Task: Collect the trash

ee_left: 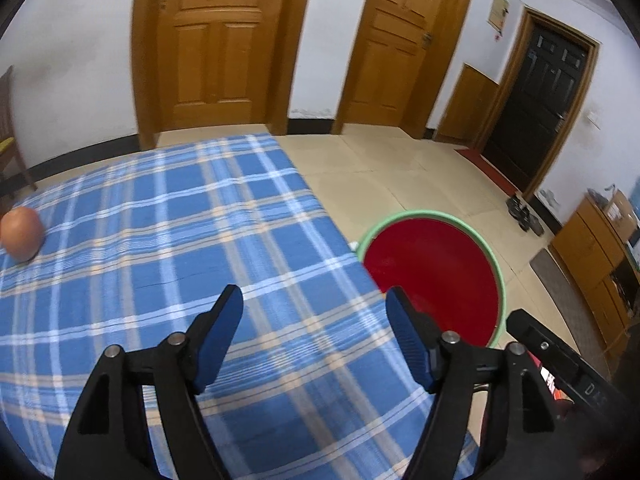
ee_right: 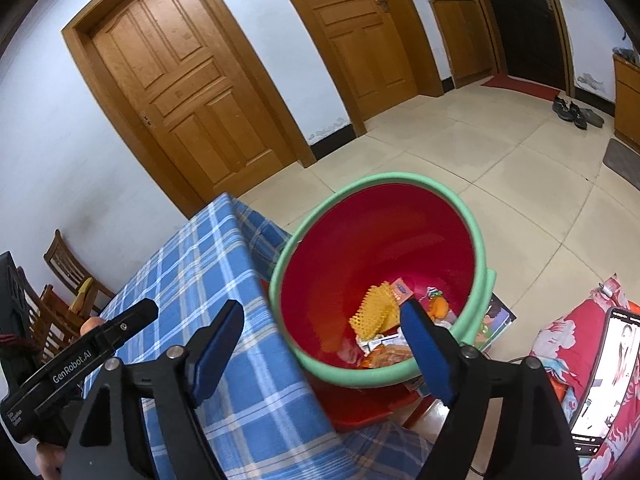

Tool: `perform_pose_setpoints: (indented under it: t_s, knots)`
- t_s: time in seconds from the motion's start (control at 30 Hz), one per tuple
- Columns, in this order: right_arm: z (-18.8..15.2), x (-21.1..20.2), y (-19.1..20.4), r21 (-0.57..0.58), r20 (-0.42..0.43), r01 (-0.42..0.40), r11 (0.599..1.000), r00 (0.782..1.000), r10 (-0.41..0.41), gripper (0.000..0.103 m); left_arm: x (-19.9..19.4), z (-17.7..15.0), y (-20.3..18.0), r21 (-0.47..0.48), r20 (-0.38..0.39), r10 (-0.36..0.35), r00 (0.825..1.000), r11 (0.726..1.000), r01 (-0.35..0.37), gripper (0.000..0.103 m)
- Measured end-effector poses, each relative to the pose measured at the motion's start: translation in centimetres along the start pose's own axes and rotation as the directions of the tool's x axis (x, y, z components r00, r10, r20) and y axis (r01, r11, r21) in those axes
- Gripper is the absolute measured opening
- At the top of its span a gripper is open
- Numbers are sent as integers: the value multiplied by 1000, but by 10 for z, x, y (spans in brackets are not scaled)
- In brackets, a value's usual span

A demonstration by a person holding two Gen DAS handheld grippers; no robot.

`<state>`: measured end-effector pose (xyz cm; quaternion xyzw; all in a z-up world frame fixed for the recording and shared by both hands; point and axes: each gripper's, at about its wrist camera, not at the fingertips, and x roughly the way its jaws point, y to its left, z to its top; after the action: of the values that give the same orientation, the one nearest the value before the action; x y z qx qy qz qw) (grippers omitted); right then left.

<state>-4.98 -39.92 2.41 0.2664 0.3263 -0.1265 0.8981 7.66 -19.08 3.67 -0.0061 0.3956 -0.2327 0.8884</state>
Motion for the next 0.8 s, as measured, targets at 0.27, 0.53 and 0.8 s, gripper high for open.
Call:
perform_pose_setpoints:
  t_s: [0.27,0.53,0.8]
  knots:
    - [-8,-12,26,-54,7,-25,998,1000,26,89,-32,-10,29,-52,37,87,995,995,-85,82]
    - [-22,-23,55,-121,6,-57,991,998,58,91,-59,-24,51,-90,55,155,986,985,-150,82]
    - [-39,-30,77,-180,-4,-73,981,997,73,94,-79,-39,61,-105,74,204,976,975,-196,82]
